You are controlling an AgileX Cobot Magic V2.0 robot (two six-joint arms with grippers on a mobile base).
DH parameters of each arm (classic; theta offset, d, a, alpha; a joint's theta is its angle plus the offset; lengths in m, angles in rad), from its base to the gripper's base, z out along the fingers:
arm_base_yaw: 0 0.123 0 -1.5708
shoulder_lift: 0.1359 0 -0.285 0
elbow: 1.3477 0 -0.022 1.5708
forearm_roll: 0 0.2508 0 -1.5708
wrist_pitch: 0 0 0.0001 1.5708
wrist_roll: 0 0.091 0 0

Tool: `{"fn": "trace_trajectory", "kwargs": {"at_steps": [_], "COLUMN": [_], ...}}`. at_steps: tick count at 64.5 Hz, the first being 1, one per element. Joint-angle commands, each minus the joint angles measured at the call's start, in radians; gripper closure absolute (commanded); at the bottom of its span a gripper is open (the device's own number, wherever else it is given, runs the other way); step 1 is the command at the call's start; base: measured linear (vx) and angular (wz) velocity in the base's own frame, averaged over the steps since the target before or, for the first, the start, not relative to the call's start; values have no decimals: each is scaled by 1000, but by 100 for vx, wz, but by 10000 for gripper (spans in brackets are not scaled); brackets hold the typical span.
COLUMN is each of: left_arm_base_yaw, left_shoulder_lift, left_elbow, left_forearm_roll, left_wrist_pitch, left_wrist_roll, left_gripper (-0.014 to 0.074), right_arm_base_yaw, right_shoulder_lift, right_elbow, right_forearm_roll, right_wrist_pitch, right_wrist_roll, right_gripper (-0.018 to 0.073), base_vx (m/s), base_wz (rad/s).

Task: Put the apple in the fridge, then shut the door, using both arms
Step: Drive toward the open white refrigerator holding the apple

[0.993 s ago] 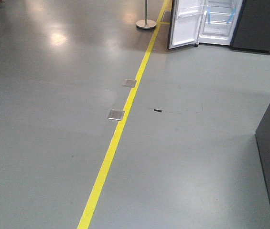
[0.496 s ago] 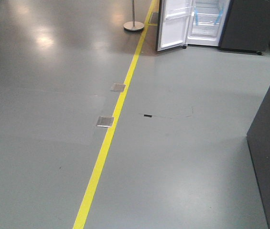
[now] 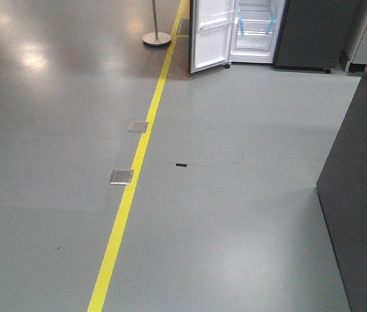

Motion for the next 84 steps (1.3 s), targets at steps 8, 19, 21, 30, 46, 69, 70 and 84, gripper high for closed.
{"fn": "trace_trajectory", "kwargs": {"at_steps": [8, 19, 21, 30, 46, 69, 70, 84], "left_arm_base_yaw": [-5, -5, -5, -5, -5, -5, -5, -5], "left_shoulder_lift": [-14, -14, -14, -14, -14, -14, -14, -14], "left_elbow": [18, 18, 18, 18, 18, 18, 18, 18], "left_forearm_roll": [-9, -9, -9, -9, -9, -9, -9, -9], "left_wrist_pitch": [-71, -71, -71, -71, -71, -71, -71, -71], "left_wrist_roll": [-4, -4, -4, -4, -4, -4, -4, -4], "left_gripper": [602, 602, 602, 602, 602, 602, 602, 602], "right_arm_base_yaw": [-5, -5, -5, -5, -5, -5, -5, -5], "right_shoulder_lift": [-3, -3, -3, -3, -3, -3, -3, -3], "right_elbow": [-30, -30, -30, -30, -30, -30, -30, -30], "right_forearm_roll": [21, 21, 21, 21, 21, 21, 21, 21], "right_wrist_pitch": [-69, -69, -69, -69, -70, -69, -69, -69], "right_wrist_roll": [-1, -1, -1, -1, -1, -1, -1, -1], "right_gripper": [334, 334, 334, 334, 334, 334, 334, 334], "base_vx": [12, 10, 9, 9, 9, 12, 14, 15], "base_wz": [-12, -9, -7, -4, 2, 4, 6, 4]}}
